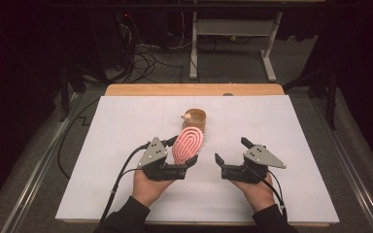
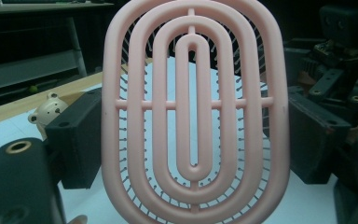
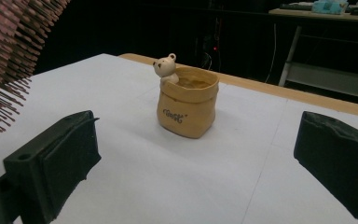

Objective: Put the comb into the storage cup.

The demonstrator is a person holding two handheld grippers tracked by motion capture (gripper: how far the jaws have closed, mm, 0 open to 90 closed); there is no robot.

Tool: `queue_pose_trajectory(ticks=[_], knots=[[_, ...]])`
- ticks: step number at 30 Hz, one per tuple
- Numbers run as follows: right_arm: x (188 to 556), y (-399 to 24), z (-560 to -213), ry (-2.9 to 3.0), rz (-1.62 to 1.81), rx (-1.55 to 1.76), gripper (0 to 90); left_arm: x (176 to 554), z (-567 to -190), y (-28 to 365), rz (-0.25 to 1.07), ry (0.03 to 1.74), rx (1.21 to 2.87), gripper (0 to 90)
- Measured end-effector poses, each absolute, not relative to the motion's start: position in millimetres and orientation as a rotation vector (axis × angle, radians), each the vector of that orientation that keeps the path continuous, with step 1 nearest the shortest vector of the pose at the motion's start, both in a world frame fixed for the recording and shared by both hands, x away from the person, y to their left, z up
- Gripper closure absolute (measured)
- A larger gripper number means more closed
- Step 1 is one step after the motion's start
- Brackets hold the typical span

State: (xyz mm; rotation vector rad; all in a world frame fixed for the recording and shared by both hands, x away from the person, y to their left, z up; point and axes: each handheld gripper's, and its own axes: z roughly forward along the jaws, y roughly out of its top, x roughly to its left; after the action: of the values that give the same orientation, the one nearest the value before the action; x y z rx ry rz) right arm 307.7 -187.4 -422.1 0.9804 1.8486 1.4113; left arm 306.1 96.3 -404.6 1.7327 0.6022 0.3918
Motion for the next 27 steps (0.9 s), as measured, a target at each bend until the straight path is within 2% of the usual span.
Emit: queue_pose_trajectory(ticks=[27], knots=[[296,-186,-392,1.818,1.546,0.973,0.4,302,-410,86,0.424,0.6,1.744,18.3]])
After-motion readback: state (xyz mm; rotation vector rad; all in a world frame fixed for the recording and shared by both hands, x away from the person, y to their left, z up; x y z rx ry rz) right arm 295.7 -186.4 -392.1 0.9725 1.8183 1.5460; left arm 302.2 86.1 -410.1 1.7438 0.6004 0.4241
